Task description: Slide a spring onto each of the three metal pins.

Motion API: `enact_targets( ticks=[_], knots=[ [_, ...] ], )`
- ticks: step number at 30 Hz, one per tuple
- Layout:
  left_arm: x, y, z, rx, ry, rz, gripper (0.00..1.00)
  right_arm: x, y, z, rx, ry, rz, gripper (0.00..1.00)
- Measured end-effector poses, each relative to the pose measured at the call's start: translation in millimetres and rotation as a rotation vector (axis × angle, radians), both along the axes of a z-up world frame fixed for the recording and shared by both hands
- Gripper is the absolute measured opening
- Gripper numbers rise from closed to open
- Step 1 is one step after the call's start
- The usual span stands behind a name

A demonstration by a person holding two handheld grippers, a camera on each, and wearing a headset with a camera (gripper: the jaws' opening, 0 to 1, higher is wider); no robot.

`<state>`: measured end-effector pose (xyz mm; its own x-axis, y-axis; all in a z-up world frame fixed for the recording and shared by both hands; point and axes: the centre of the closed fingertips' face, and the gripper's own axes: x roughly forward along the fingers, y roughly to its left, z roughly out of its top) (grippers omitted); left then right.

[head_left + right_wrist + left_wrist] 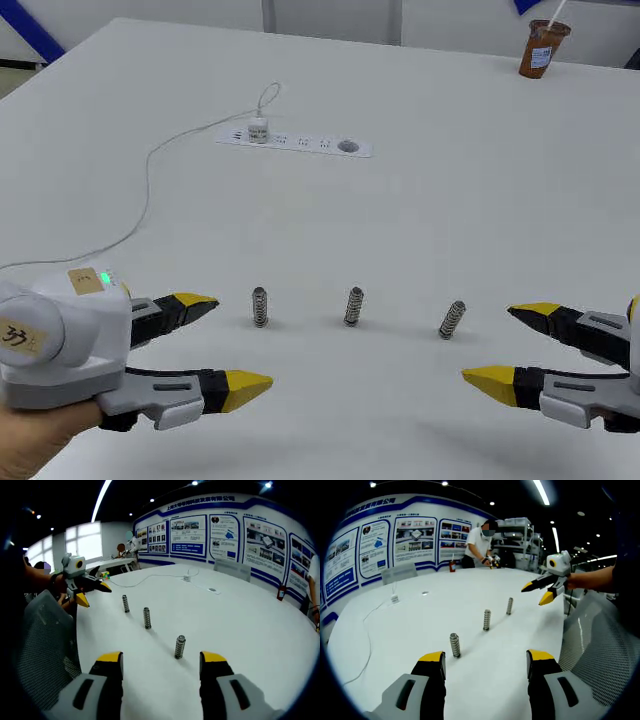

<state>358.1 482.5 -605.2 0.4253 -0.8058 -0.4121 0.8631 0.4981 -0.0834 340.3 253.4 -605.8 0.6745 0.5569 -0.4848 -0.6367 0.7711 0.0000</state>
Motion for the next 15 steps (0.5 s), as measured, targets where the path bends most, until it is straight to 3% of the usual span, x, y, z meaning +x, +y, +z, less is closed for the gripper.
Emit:
enact_targets(
  ticks=[15],
  knots=[
    [1.0, -0.3, -0.6, -0.002, 0.003, 0.003, 0.67, -1.8, 5.2, -8.5, 0.027, 0.020, -0.018, 0.64]
  ],
)
